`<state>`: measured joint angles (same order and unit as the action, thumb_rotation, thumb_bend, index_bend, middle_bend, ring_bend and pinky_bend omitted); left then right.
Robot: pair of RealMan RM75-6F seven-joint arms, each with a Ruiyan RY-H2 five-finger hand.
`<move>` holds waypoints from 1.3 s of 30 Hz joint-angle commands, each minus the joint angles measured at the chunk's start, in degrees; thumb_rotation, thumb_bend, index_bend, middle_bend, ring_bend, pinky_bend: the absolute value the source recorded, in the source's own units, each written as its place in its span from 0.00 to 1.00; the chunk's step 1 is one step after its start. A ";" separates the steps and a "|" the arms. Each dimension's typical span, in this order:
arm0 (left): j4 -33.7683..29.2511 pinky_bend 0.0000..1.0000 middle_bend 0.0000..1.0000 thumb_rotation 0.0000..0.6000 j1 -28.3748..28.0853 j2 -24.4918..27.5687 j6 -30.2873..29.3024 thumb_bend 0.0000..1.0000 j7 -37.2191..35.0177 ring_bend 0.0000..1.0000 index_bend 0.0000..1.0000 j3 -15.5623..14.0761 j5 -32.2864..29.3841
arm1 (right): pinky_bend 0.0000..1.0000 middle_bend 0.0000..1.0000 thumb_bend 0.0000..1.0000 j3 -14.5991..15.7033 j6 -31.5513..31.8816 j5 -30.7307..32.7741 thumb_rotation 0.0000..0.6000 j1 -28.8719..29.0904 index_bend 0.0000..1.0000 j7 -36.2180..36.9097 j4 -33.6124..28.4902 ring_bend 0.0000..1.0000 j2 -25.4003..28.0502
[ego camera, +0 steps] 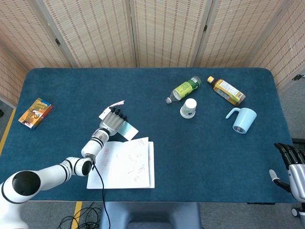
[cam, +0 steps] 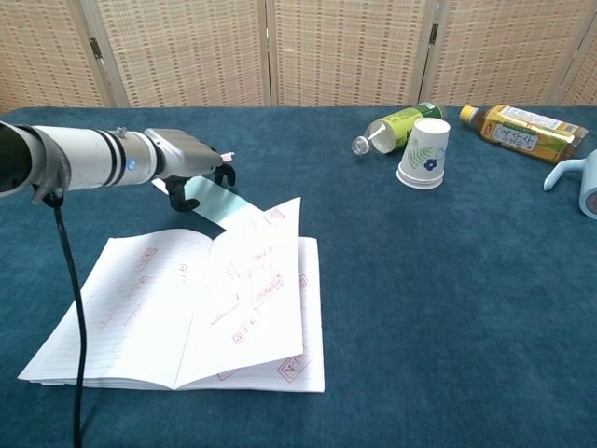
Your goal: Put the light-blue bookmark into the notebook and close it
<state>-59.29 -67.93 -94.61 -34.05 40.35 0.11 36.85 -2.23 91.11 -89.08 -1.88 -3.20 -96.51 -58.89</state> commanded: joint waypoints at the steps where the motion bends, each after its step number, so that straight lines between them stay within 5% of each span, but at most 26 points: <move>1: -2.06 0.09 0.22 1.00 0.88 1.82 -0.75 0.52 -0.15 0.05 0.17 -0.80 -0.32 | 0.20 0.18 0.23 0.07 0.12 -0.28 1.00 -0.01 0.14 0.00 -0.03 0.14 -0.02; 15: -8.79 0.09 0.22 1.00 4.95 7.00 -3.79 0.52 -4.43 0.05 0.16 -2.54 5.06 | 0.20 0.18 0.23 0.25 0.79 -1.46 1.00 -0.10 0.14 0.14 -0.06 0.14 -0.16; 21: -7.04 0.09 0.15 1.00 6.74 5.47 -6.20 0.35 -7.53 0.05 0.15 -1.97 11.86 | 0.20 0.18 0.23 0.17 0.40 -1.16 1.00 0.06 0.14 -0.02 -0.06 0.14 -0.21; 29: -3.80 0.09 0.11 1.00 7.89 3.14 -6.54 0.34 -10.25 0.04 0.20 -1.09 16.95 | 0.20 0.18 0.23 0.00 -0.08 -0.59 1.00 0.24 0.14 -0.31 -0.16 0.14 -0.23; 39: -0.19 0.09 0.10 1.00 7.74 0.74 -3.76 0.34 -8.49 0.04 0.22 0.37 14.87 | 0.20 0.18 0.23 -0.14 -0.34 -0.04 1.00 0.29 0.14 -0.16 0.01 0.14 -0.15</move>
<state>-59.73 -60.10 -93.62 -38.14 31.53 0.25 52.11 -2.38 90.77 -89.12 -1.58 -3.37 -96.50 -59.04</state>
